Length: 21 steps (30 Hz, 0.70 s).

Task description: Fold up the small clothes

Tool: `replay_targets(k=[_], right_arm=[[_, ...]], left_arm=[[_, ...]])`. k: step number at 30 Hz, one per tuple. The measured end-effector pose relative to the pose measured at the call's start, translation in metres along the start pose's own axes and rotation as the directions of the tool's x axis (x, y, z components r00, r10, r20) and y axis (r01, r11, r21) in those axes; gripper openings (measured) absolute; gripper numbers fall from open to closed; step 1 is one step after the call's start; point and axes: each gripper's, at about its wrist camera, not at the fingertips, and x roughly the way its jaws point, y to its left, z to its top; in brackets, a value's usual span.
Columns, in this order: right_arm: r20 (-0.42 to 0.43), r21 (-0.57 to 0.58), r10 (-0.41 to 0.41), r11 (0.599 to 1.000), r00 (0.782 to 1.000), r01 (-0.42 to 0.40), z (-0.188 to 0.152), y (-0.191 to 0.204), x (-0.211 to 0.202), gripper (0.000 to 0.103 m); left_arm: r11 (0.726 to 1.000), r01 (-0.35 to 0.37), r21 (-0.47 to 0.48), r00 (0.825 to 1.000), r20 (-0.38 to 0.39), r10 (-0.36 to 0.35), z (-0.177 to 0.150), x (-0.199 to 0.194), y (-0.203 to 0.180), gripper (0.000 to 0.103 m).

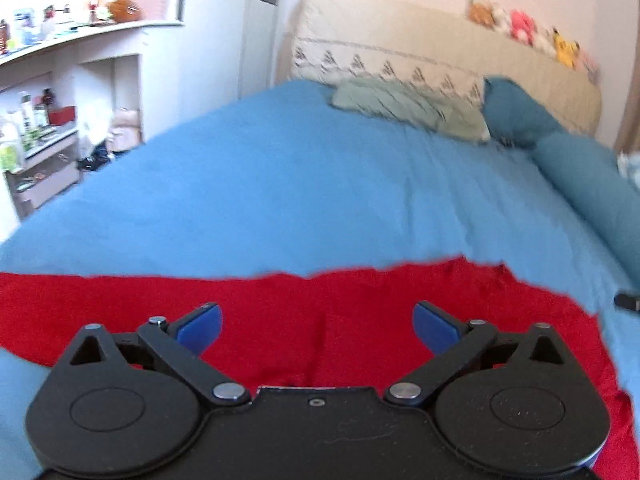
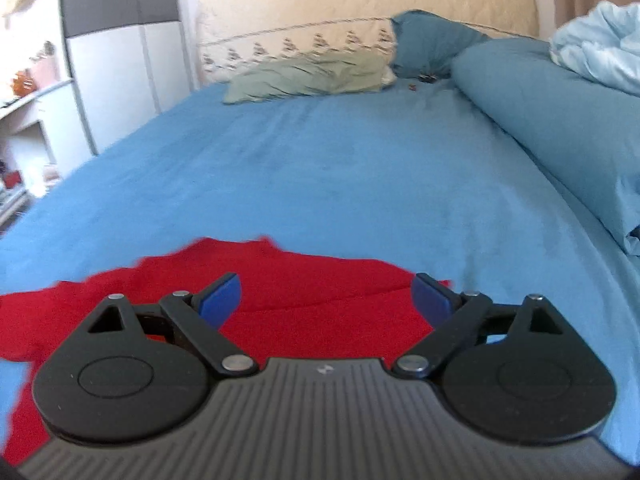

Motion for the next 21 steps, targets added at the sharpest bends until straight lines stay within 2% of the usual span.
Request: replay_targets(k=[5, 10, 14, 17, 19, 21], right_arm=[[0.001, -0.061, 0.089, 0.994, 0.996, -0.089, 0.008, 0.064, -0.040, 0.103], [-0.020, -0.108, 0.197, 0.974, 0.980, -0.198, 0.008, 0.135, -0.055, 0.103], [-0.095, -0.094, 0.256, 0.960, 0.962, -0.265, -0.002, 0.188, -0.039, 0.103], [-0.134, -0.098, 0.282, 0.950, 0.950, -0.296, -0.014, 0.221, -0.021, 0.103], [-0.160, -0.113, 0.295, 0.943, 0.942, -0.314, -0.028, 0.240, -0.016, 0.103], [-0.182, -0.137, 0.294, 0.938, 0.939, -0.320, -0.040, 0.261, -0.009, 0.103]], left_arm=[[0.998, -0.044, -0.051, 0.997, 0.054, 0.047, 0.029, -0.052, 0.044, 0.103], [0.985, -0.142, -0.099, 0.987, 0.062, 0.149, 0.038, -0.077, 0.100, 0.103], [0.969, -0.199, -0.143, 0.978, 0.038, 0.206, 0.024, -0.075, 0.153, 0.103], [0.952, -0.234, -0.198, 0.972, -0.011, 0.236, 0.008, -0.067, 0.195, 0.103], [0.937, -0.243, -0.251, 0.970, -0.041, 0.241, -0.006, -0.058, 0.221, 0.103], [0.919, -0.235, -0.315, 0.972, -0.071, 0.224, -0.021, -0.045, 0.246, 0.098]])
